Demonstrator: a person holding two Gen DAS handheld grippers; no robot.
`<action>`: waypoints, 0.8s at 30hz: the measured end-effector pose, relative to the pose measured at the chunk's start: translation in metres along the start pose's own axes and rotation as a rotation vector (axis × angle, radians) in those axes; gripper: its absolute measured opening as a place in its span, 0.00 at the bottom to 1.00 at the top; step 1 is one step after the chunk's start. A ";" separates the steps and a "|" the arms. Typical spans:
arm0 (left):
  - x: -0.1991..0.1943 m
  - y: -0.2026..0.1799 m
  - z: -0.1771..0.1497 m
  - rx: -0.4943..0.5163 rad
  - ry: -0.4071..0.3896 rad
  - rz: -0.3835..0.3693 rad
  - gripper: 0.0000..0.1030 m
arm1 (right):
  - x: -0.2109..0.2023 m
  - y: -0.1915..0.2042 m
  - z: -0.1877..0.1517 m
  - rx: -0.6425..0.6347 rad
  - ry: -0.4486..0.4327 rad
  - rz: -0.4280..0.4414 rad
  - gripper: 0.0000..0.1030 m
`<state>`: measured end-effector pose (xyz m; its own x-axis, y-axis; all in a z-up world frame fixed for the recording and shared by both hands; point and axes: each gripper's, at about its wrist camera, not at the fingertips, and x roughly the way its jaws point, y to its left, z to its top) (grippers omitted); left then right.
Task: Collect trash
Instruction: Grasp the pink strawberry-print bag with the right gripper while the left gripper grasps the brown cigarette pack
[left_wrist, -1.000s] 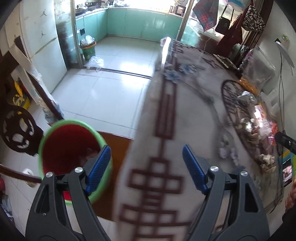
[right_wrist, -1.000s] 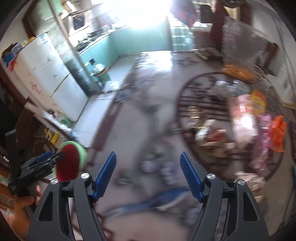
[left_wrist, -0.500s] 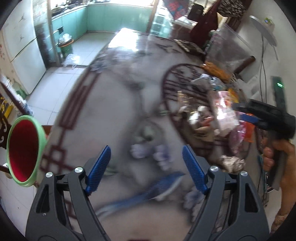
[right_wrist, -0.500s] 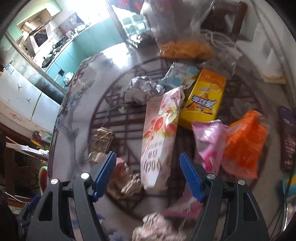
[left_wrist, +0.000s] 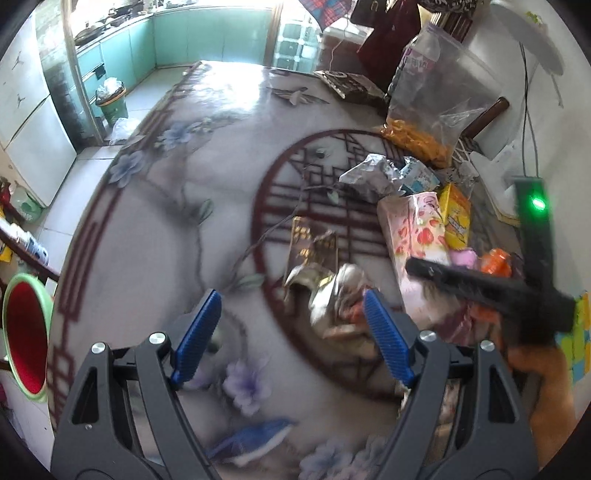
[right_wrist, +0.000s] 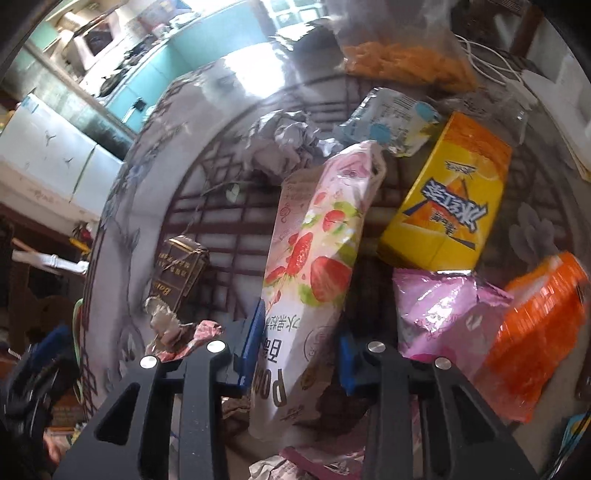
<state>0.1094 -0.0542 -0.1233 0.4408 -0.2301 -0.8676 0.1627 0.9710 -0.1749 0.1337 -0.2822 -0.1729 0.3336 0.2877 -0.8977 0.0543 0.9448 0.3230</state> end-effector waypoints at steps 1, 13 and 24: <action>0.009 -0.005 0.006 0.009 0.011 0.003 0.75 | -0.006 -0.002 -0.001 -0.003 -0.015 0.022 0.29; 0.092 -0.027 0.038 0.083 0.148 0.035 0.74 | -0.068 -0.014 -0.001 0.013 -0.195 0.068 0.27; 0.101 -0.017 0.033 0.058 0.171 -0.003 0.42 | -0.065 -0.001 -0.004 -0.002 -0.187 0.063 0.27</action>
<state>0.1798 -0.0964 -0.1923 0.2848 -0.2137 -0.9345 0.2170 0.9639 -0.1543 0.1078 -0.3016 -0.1162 0.5053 0.3121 -0.8046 0.0260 0.9264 0.3757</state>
